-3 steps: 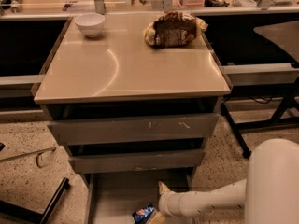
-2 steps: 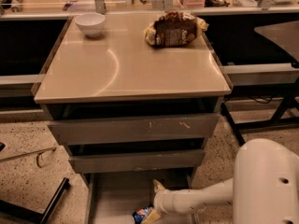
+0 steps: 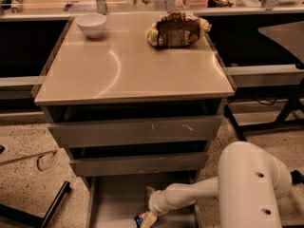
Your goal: Pick pepsi can from bottom drawer and place on counter
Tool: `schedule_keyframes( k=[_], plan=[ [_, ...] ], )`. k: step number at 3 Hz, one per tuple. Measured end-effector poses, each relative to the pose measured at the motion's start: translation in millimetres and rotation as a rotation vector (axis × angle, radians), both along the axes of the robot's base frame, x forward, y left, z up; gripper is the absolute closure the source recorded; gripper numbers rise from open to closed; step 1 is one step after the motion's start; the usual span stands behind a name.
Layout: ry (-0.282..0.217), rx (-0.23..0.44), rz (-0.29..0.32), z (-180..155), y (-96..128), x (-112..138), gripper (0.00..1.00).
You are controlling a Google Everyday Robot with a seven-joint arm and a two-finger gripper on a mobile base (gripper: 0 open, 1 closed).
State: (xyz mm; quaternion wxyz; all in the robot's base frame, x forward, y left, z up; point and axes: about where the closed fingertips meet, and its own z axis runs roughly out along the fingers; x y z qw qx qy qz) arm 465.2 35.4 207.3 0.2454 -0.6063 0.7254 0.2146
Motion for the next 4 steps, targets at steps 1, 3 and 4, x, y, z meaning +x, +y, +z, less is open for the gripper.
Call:
schedule_keyframes(
  k=[1,3,4],
  plan=[
    [0.070,-0.003,0.074,-17.8,8.9,-14.5,0.00],
    [0.078,0.003,0.161,-38.8,18.4,-30.9,0.00],
    [0.070,-0.010,0.124,-48.7,14.3,-32.8,0.00]
  ],
)
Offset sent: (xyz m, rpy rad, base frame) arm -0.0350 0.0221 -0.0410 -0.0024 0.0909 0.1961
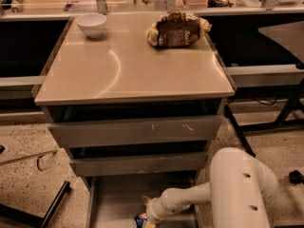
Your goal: Pick pepsi can from bottom drawer and place on counter
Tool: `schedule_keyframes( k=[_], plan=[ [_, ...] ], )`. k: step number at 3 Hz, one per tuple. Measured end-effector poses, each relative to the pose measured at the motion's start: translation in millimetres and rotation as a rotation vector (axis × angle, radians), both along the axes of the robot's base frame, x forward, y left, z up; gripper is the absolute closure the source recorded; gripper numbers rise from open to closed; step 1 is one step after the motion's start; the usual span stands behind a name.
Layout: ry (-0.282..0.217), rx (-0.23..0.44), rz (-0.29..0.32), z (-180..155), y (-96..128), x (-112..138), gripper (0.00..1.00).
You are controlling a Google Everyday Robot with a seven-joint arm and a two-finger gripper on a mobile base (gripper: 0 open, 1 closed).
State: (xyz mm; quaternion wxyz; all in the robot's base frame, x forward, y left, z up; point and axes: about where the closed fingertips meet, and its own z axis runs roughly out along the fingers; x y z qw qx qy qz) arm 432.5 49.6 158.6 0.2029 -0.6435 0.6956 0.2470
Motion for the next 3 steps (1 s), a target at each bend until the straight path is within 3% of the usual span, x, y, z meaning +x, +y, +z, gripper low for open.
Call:
schedule_keyframes(
  k=[1,3],
  plan=[
    [-0.025,-0.015,-0.051,-5.4,-2.8,9.0,0.00],
    [-0.003,-0.039,-0.092,-24.6,-7.5,23.9,0.00]
  ],
)
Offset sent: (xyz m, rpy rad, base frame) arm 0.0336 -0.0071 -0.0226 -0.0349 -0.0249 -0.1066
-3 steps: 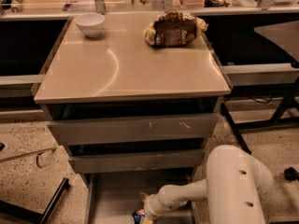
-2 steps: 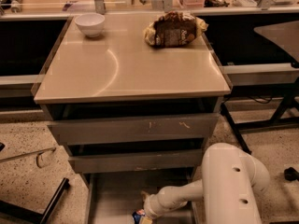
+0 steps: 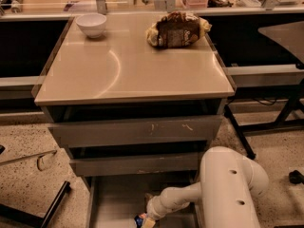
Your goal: Pick pepsi can from bottom drawer and place on counter
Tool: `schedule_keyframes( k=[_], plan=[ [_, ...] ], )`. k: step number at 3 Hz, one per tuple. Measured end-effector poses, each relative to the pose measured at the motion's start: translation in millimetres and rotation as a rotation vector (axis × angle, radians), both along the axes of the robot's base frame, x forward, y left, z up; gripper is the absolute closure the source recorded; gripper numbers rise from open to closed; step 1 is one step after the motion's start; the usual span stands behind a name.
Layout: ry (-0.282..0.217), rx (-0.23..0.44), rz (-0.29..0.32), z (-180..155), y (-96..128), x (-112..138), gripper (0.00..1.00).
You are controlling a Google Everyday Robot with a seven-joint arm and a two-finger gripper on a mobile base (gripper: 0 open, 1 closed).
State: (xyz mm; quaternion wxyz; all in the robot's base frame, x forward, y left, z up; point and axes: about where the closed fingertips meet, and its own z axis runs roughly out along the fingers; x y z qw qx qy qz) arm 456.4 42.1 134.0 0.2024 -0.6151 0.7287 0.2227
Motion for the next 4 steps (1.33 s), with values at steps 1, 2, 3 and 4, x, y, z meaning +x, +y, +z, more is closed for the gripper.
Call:
schedule_keyframes(
  k=[1,2,3,4],
  plan=[
    [0.023,-0.003,-0.007,-9.6,-3.0,3.5,0.00],
    [0.024,-0.004,-0.007,-9.9,-3.1,4.3,0.17],
    [0.024,-0.004,-0.007,-10.0,-3.1,4.2,0.41],
    [0.031,-0.007,-0.007,-5.7,-3.5,0.8,0.64]
  ],
)
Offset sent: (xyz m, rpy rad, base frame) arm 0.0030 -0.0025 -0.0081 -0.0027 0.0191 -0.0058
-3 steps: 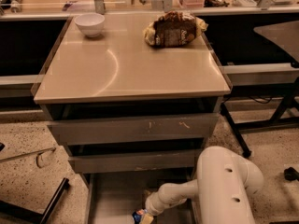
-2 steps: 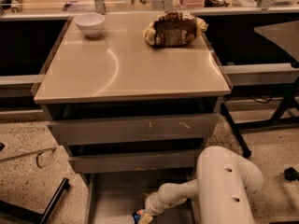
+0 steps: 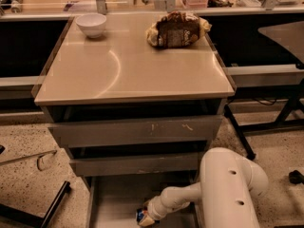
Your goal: Pick pepsi can from bottom drawer and place on counter
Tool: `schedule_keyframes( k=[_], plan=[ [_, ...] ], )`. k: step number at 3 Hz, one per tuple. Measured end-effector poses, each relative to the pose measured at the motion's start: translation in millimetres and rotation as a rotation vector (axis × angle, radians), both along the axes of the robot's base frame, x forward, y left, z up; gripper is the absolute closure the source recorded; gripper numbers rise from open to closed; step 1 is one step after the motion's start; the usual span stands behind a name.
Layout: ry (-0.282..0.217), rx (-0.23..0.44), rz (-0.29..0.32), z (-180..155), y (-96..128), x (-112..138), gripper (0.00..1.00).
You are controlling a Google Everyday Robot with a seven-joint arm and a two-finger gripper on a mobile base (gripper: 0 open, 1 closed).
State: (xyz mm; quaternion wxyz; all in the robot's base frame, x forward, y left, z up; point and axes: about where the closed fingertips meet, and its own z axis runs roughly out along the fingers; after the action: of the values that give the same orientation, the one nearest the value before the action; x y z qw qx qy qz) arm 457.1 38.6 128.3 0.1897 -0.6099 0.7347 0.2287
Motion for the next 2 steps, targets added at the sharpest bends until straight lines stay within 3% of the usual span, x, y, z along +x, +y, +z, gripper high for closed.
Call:
schedule_keyframes(
  k=[1,2],
  plan=[
    [-0.047,0.025,-0.043,40.3,-10.1,2.7,0.87],
    [-0.125,0.013,-0.076,100.6,-13.9,12.8,1.00]
  ],
)
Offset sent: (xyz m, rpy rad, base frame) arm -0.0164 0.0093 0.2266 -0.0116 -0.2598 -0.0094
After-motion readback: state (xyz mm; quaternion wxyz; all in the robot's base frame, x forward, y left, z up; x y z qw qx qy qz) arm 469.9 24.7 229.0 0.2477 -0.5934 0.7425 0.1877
